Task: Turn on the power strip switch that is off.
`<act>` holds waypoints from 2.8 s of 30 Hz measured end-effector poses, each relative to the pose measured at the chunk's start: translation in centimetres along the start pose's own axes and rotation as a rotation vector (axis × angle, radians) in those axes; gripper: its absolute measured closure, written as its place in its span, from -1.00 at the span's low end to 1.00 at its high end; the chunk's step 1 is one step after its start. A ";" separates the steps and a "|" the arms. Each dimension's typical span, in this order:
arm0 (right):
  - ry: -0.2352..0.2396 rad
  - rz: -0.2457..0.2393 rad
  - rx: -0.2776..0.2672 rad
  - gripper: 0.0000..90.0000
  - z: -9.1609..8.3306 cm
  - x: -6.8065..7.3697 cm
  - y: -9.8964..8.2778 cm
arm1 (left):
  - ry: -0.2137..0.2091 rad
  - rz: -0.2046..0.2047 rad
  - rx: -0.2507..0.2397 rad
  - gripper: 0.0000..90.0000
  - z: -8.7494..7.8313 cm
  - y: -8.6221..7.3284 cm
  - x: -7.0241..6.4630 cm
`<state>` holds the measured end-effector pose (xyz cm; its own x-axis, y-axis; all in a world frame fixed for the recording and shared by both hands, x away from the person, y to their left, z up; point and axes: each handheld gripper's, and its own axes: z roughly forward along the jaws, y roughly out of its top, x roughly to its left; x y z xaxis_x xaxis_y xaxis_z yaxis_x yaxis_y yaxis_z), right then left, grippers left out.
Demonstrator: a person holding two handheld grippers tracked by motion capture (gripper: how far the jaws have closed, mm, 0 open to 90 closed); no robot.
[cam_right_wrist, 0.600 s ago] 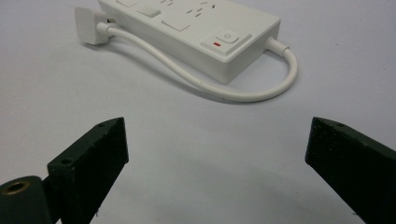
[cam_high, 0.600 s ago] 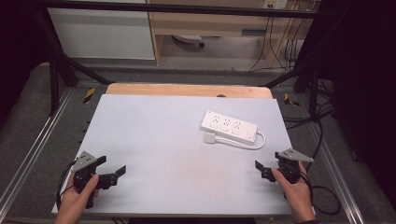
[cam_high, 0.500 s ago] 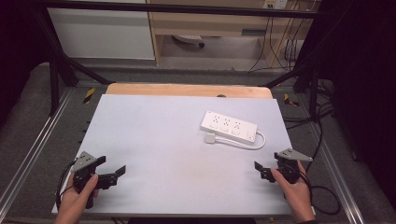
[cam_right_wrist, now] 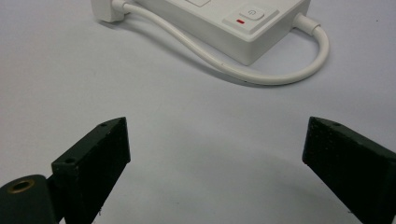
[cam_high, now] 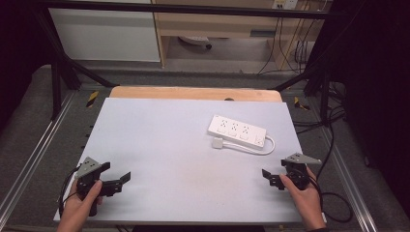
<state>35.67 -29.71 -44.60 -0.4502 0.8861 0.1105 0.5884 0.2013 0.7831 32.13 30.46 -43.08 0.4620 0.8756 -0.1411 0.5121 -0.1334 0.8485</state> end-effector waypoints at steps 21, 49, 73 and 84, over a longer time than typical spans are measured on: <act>0.010 -0.019 -0.080 -0.85 -0.7 0.3 0.6 | -0.002 0.001 -0.001 -0.84 0.0 0.0 0.0; 0.052 -0.042 -0.136 -0.90 -0.9 0.9 1.9 | 0.001 0.002 0.000 -0.84 0.0 0.0 0.0; 0.040 -0.019 -0.153 -0.91 -0.1 1.1 4.8 | 0.005 0.010 0.010 -0.84 0.0 -0.2 0.0; 0.019 -0.035 -0.149 -0.90 0.8 1.3 7.3 | 0.006 0.007 0.010 -0.84 0.0 -0.3 0.1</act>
<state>39.91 -26.74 -39.23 -0.4820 0.8714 0.0914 0.4661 0.1668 0.8689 32.02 30.55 -43.29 0.4616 0.8772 -0.1323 0.5162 -0.1443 0.8443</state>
